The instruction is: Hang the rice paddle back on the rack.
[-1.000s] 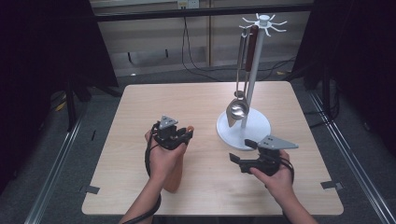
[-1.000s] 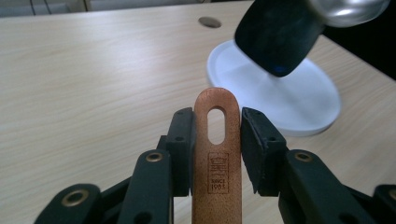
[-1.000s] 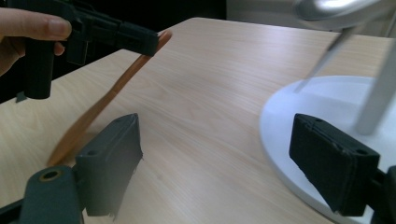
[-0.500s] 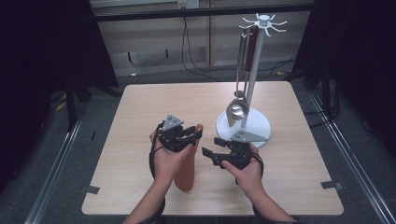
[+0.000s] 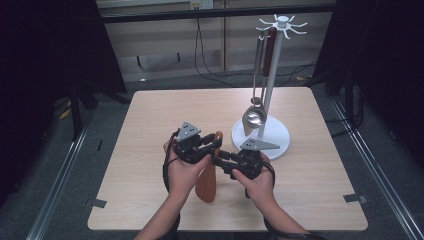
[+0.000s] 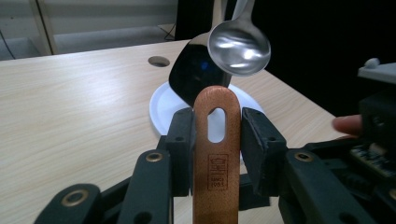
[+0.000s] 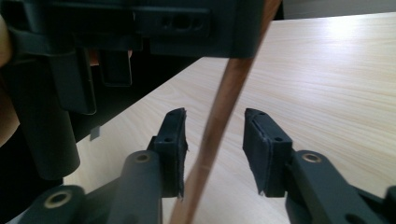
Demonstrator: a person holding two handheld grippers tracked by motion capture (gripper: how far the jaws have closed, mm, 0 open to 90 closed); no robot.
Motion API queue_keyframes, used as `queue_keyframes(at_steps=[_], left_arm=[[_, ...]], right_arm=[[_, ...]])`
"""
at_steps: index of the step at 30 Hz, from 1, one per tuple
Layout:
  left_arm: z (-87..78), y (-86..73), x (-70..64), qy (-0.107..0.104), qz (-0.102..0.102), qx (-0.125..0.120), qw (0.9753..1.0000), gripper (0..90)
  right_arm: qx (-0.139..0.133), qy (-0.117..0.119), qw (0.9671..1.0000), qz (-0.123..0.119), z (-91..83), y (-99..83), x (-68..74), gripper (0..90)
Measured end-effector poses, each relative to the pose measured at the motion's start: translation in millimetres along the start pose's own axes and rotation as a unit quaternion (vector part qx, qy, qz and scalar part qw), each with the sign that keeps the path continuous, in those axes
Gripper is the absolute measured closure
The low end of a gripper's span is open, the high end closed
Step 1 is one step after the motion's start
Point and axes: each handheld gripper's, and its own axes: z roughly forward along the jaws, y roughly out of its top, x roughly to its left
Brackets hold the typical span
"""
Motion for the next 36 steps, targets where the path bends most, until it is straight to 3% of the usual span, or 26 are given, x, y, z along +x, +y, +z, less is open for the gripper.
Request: queue_keyframes(at_steps=[2,5,10,14,19,24,25,27,30,36], left_arm=[[-1.6,2.1,-2.3,-0.002,-0.001,-0.003,1.0000,65.8],[-5.0,4.7,-2.3,-0.003,-0.001,-0.009,1.0000,65.9],[-10.1,8.7,-0.5,-0.014,-0.017,-0.028,0.9994,65.8],[-11.7,10.0,-0.2,-0.016,-0.018,-0.034,0.9991,65.8],[-10.2,9.5,2.8,-0.040,-0.028,-0.059,0.9970,64.6],[-12.3,9.6,6.7,-0.032,-0.027,-0.055,0.9976,56.0],[-11.0,8.6,7.1,-0.032,-0.037,-0.061,0.9969,53.5],[-12.1,6.8,10.2,-0.023,-0.038,-0.054,0.9976,49.7],[-13.1,4.3,14.3,-0.010,-0.023,-0.041,0.9988,47.9],[-14.5,-0.8,20.1,0.013,-0.014,-0.030,0.9994,34.8]], right_arm=[[0.000,0.009,1.0000,-0.005,1.7,0.9,0.4,70.9],[-0.003,0.001,1.0000,-0.006,1.1,2.4,1.3,80.2],[-0.015,0.003,0.9999,-0.001,-2.8,6.1,0.4,83.5],[-0.019,-0.001,0.9998,-0.003,-5.2,9.8,2.2,84.0],[-0.022,-0.002,0.9998,0.002,-8.1,13.5,2.3,84.3],[-0.027,-0.005,0.9996,0.003,-14.5,19.5,-1.7,84.2],[-0.030,-0.008,0.9995,0.003,-16.7,20.9,-3.8,84.3],[-0.034,-0.012,0.9993,0.006,-21.7,24.0,-8.0,84.3],[-0.043,-0.012,0.9989,0.010,-29.0,28.1,-12.7,84.3],[-0.047,-0.005,0.9989,0.009,-40.1,34.5,-20.3,84.2]])
